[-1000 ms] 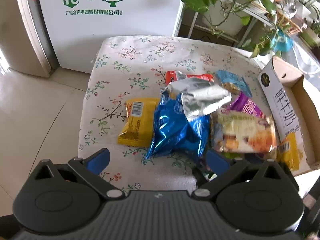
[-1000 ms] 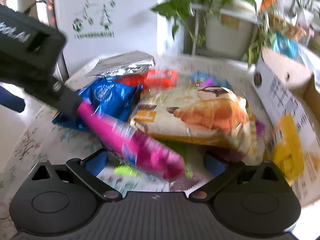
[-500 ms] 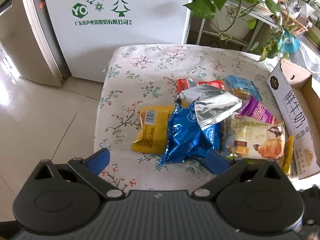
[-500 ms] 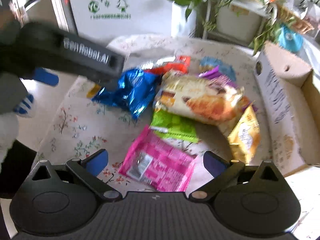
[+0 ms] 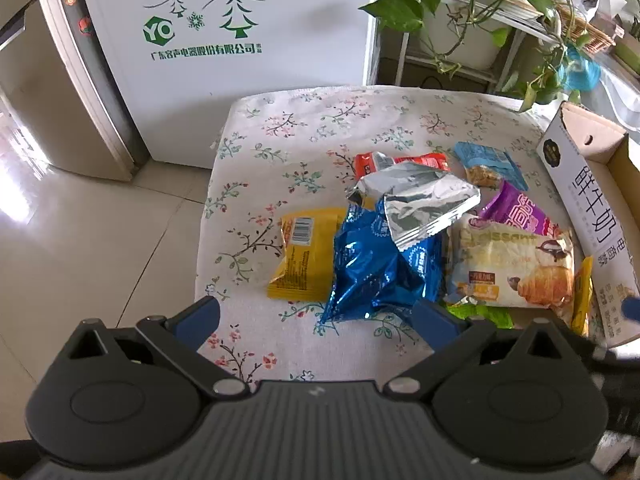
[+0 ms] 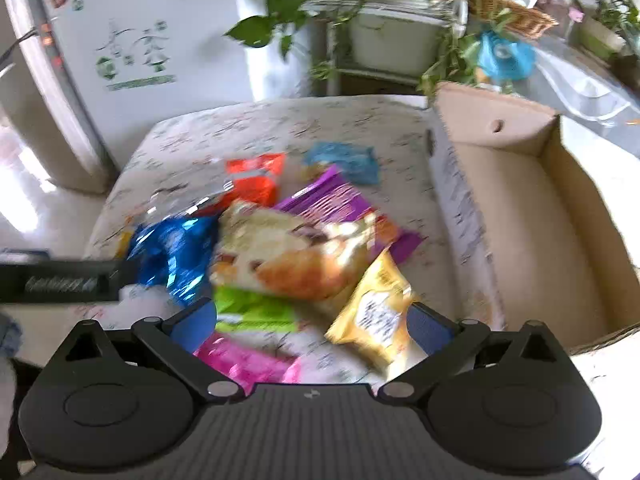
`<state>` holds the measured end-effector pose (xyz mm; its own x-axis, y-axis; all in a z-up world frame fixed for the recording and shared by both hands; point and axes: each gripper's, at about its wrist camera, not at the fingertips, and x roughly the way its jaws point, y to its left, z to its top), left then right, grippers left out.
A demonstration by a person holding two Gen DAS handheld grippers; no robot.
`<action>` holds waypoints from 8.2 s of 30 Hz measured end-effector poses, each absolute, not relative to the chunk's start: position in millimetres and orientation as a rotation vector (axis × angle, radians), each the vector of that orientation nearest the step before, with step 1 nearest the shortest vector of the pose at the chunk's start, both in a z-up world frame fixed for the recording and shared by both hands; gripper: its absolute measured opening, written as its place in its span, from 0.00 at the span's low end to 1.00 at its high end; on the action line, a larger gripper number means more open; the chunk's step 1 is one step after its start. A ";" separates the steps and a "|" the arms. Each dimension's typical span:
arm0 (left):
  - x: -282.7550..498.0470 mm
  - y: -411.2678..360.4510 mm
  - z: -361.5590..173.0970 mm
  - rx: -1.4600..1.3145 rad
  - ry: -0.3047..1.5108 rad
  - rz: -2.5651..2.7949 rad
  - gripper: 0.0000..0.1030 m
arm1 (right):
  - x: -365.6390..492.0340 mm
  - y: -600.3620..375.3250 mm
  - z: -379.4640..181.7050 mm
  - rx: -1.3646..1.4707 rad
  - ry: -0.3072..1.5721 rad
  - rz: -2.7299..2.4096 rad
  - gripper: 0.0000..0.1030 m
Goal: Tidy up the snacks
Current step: 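Move both tools over the snack pile beside the cardboard box, then lower the left tool toward the silver foil packet on the pile, then grasp the silver foil packet with the left tool while the right tool approaches the pink packet, then lift the silver packet with the left tool while the right tool lowers onto the pink packet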
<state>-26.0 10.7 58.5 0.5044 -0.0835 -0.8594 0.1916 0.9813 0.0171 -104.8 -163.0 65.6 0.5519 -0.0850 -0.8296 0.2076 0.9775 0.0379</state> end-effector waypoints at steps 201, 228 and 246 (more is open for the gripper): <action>67.6 9.2 17.9 -0.220 1.161 -0.259 0.90 | -116.8 -106.4 2.5 -0.153 1.021 0.386 0.88; 45.7 31.7 23.1 -0.134 1.090 -0.260 0.64 | -116.9 -137.9 23.7 -0.033 0.980 0.439 0.75; 36.2 43.7 24.7 -0.092 1.103 -0.291 0.68 | -127.5 -106.1 12.5 -0.226 1.060 0.497 0.80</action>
<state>36.2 43.7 24.7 0.4176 -0.2767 -0.8655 0.1863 0.9583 -0.2165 -127.5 -106.1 12.5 0.3923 0.2808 -0.8759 -0.4937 0.8678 0.0571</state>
